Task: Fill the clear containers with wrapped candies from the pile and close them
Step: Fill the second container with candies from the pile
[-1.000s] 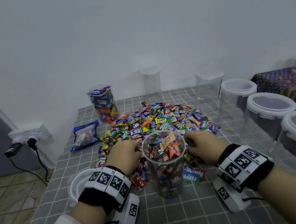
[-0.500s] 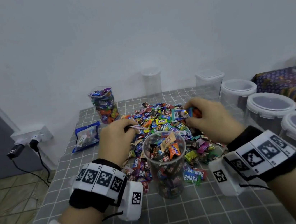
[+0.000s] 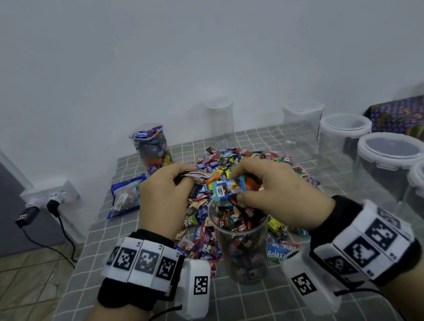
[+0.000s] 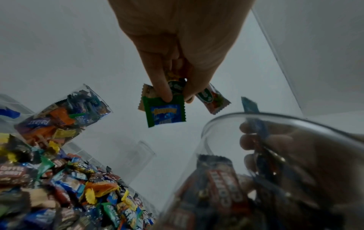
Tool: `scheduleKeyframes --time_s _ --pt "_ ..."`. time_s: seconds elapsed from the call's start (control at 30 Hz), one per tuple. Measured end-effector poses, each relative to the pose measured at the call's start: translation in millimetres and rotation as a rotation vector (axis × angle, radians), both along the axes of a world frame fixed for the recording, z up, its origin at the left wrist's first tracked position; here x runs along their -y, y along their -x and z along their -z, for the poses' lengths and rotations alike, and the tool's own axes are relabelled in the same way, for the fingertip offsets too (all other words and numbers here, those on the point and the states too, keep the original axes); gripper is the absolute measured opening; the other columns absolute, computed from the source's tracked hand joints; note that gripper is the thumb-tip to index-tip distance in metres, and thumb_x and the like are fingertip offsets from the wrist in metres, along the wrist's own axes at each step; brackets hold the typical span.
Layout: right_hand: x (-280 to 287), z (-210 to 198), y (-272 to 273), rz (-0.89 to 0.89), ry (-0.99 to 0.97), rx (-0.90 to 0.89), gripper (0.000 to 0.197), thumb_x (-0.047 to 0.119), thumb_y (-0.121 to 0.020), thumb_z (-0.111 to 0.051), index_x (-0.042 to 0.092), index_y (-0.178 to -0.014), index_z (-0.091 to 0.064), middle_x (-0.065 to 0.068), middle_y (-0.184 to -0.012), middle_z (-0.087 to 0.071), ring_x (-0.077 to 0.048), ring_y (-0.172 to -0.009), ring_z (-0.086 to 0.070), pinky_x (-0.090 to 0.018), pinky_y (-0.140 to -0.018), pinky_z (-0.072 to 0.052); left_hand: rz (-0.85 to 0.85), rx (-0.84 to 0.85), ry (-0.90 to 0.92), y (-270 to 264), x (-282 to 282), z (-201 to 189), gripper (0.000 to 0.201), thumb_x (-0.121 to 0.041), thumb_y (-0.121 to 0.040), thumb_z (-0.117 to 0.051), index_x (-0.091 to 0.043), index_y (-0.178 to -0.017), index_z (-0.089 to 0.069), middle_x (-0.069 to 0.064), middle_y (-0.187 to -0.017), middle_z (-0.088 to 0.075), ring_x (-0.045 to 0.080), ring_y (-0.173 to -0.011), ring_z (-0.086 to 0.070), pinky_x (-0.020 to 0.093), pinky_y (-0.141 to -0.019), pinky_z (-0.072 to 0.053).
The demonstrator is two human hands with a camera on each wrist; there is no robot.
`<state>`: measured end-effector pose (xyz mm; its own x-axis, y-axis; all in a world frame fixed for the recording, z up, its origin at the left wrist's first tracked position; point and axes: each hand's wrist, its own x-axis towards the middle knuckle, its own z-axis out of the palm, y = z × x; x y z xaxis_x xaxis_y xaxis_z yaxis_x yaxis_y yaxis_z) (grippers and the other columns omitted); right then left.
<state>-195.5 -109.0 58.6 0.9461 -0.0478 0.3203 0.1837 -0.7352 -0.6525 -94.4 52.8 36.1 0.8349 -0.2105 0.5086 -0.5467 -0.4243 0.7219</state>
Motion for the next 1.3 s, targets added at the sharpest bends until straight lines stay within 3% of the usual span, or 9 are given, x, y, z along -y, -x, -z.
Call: scheduleKeyframes --time_s 0.17,0.33,0.4,0.53,0.67,0.77,0.97,1.2,1.3 --pt "-1.9 4.8 2.8 -0.010 0.097 0.045 0.028 0.013 -0.082 -0.064 0.017 -0.110 -0.062 0.014 -0.096 -0.053 -0.003 -0.087 -0.049 -0.002 -0.076 -0.033 0.005 -0.013 0.008 0.6 -1.5 0.3 0.019 -0.009 -0.084 -0.063 -0.025 -0.088 -0.071 -0.017 -0.080 -0.063 -0.010 -0.079 -0.056 0.001 -0.068 -0.041" --pt "-1.7 14.8 11.8 0.080 -0.032 0.195 0.024 0.022 -0.084 -0.066 0.024 -0.108 -0.062 0.023 -0.096 -0.054 0.000 -0.094 -0.055 -0.022 -0.079 -0.047 0.003 -0.010 0.004 0.0 2.2 0.7 0.017 -0.009 -0.085 -0.063 -0.017 -0.095 -0.075 -0.010 -0.085 -0.066 -0.005 -0.079 -0.058 0.008 -0.072 -0.045" --pt "0.5 23.0 15.0 0.077 -0.157 0.242 0.027 0.032 -0.082 -0.065 0.034 -0.108 -0.058 0.028 -0.104 -0.054 0.006 -0.101 -0.053 -0.021 -0.078 -0.050 0.010 -0.012 0.015 1.2 3.7 -1.1 0.017 -0.010 -0.086 -0.062 -0.017 -0.095 -0.075 -0.006 -0.087 -0.070 0.002 -0.081 -0.061 0.017 -0.074 -0.049" --pt "4.9 49.6 20.0 0.014 -0.399 0.064 0.074 0.060 -0.062 -0.066 0.042 -0.128 -0.038 0.025 -0.130 -0.045 0.009 -0.119 -0.044 -0.017 -0.097 -0.041 0.049 -0.007 0.063 4.8 6.0 -9.5 0.016 -0.013 -0.085 -0.064 -0.021 -0.093 -0.074 -0.010 -0.083 -0.069 0.007 -0.081 -0.064 0.028 -0.075 -0.054" --pt "0.6 73.6 17.7 -0.124 -0.602 -0.126 0.112 0.047 -0.049 -0.081 0.037 -0.143 -0.019 0.024 -0.133 -0.044 0.003 -0.120 -0.050 -0.022 -0.103 -0.041 0.117 0.005 0.122 12.3 10.9 -18.3 0.022 -0.012 -0.085 -0.064 -0.033 -0.086 -0.069 -0.014 -0.084 -0.068 0.003 -0.081 -0.065 0.029 -0.075 -0.055" --pt "-1.6 77.8 12.5 -0.131 -0.632 -0.130 0.106 0.036 -0.051 -0.083 0.033 -0.139 -0.024 0.018 -0.126 -0.052 0.000 -0.114 -0.055 -0.021 -0.100 -0.044 0.196 -0.020 0.141 21.9 17.3 -20.3 0.029 -0.005 -0.085 -0.061 -0.033 -0.084 -0.069 -0.012 -0.084 -0.070 0.003 -0.079 -0.065 0.027 -0.074 -0.056" --pt "-1.3 79.7 10.8 -0.117 -0.655 -0.074 0.089 0.027 -0.054 -0.084 0.027 -0.130 -0.037 0.015 -0.117 -0.061 -0.011 -0.112 -0.060 -0.041 -0.099 -0.047 0.354 -0.189 0.107 37.3 30.2 -10.6 0.030 -0.007 -0.081 -0.063 -0.036 -0.076 -0.071 -0.008 -0.080 -0.071 0.009 -0.080 -0.067 0.037 -0.075 -0.058" --pt "-0.6 80.6 11.9 -0.097 -0.634 -0.083 0.084 0.024 -0.057 -0.084 0.031 -0.127 -0.039 0.016 -0.116 -0.061 -0.006 -0.110 -0.060 -0.030 -0.098 -0.047 0.312 -0.183 -0.103 32.0 25.0 -9.0 0.025 -0.007 -0.083 -0.064 -0.026 -0.096 -0.073 -0.007 -0.093 -0.070 0.004 -0.088 -0.064 0.030 -0.084 -0.054" --pt "-0.1 80.3 12.1 -0.098 -0.620 -0.084 0.087 0.029 -0.057 -0.084 0.030 -0.130 -0.037 0.021 -0.117 -0.059 -0.002 -0.112 -0.057 -0.026 -0.099 -0.046 0.290 -0.115 -0.220 34.1 17.8 -18.3 0.026 -0.014 -0.083 -0.062 -0.031 -0.100 -0.072 -0.008 -0.094 -0.070 -0.009 -0.076 -0.059 0.022 -0.076 -0.051"
